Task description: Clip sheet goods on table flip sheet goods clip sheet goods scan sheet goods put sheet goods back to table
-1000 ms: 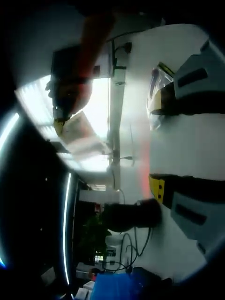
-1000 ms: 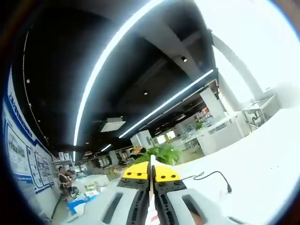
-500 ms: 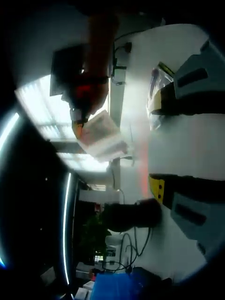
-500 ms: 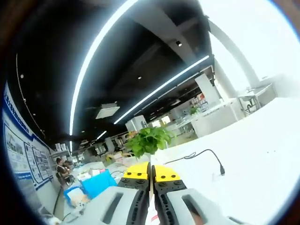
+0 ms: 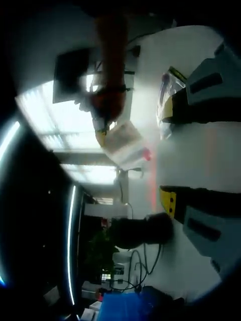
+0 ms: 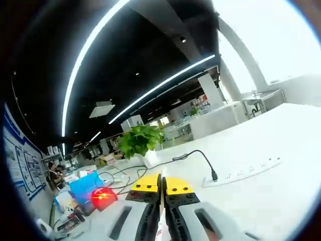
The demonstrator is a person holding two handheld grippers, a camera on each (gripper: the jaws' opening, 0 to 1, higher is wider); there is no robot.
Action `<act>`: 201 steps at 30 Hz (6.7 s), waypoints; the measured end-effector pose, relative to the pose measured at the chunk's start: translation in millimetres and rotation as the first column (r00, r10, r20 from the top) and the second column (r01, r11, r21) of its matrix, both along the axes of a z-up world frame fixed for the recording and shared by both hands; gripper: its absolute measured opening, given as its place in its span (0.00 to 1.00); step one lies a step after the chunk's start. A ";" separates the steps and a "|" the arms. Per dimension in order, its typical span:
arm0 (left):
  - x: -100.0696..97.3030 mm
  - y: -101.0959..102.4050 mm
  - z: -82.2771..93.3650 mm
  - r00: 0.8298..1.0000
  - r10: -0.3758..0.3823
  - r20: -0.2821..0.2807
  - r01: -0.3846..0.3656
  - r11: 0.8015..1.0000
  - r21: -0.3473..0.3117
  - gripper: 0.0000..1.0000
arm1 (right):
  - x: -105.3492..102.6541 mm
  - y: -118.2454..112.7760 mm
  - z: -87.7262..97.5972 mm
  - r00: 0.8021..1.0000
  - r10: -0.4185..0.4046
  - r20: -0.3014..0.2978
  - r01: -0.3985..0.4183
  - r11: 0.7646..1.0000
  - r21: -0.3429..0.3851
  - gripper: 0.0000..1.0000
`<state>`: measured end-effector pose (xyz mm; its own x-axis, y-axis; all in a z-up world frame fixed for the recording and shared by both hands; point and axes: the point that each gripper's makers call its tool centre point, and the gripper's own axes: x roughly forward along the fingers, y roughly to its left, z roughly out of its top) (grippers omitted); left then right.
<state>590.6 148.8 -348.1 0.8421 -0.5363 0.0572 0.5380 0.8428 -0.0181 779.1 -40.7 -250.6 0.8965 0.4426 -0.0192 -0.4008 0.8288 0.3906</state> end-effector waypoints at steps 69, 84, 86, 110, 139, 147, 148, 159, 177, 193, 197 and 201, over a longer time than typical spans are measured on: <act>0.9 -2.0 -3.1 1.000 -0.004 -0.005 0.004 1.000 0.021 0.43 | 67.0 -42.6 -129.1 0.999 0.017 -0.035 -0.035 0.799 -0.600 0.04; 1.3 -1.9 -3.2 1.000 -0.003 -0.005 0.003 1.000 0.022 0.43 | 58.4 -26.4 -96.8 0.999 0.044 -0.017 -0.047 0.872 -0.486 0.49; 1.3 -1.9 -3.1 1.000 -0.003 -0.004 0.003 1.000 0.022 0.43 | 52.5 -14.5 -93.5 0.997 0.071 -0.030 -0.077 0.890 -0.450 0.63; 0.9 -1.1 -2.3 1.000 -0.001 -0.002 0.001 1.000 0.021 0.43 | 29.3 21.7 -148.9 0.975 0.133 -0.176 -0.208 0.824 -0.528 0.89; -0.2 -1.4 -2.3 1.000 0.001 -0.001 -0.001 1.000 0.021 0.43 | 24.4 22.9 -172.0 0.945 0.216 -0.245 -0.318 0.782 -0.537 0.89; 0.4 -0.3 -2.0 1.000 0.003 -0.001 -0.003 1.000 0.019 0.43 | 21.3 24.3 -172.5 0.947 0.213 -0.239 -0.312 0.784 -0.537 0.89; 0.4 -0.4 -2.1 1.000 0.003 -0.001 -0.003 1.000 0.020 0.43 | 20.9 24.6 -172.6 0.948 0.212 -0.239 -0.311 0.784 -0.538 0.89; 0.9 -0.7 -2.3 1.000 0.000 -0.003 0.000 1.000 0.019 0.43 | 21.7 26.1 -138.4 0.967 0.189 -0.171 -0.250 0.841 -0.480 0.85; 0.8 -0.8 -2.6 1.000 0.006 -0.003 -0.006 1.000 0.023 0.43 | -20.0 20.8 -64.5 0.971 0.234 -0.042 -0.228 0.866 -0.445 0.83; 1.8 1.7 -2.2 1.000 0.022 -0.003 -0.022 1.000 0.019 0.43 | -82.7 4.9 -15.2 0.964 0.259 0.054 -0.214 0.885 -0.413 0.82; 1.8 1.6 -2.2 1.000 0.021 -0.003 -0.021 1.000 0.018 0.43 | -99.1 -9.4 -4.4 0.968 0.232 0.098 -0.181 0.912 -0.368 0.81; 1.4 0.5 -1.7 1.000 0.018 0.000 -0.018 1.000 0.018 0.43 | -119.1 -24.2 3.1 0.965 0.214 0.149 -0.145 0.916 -0.374 0.80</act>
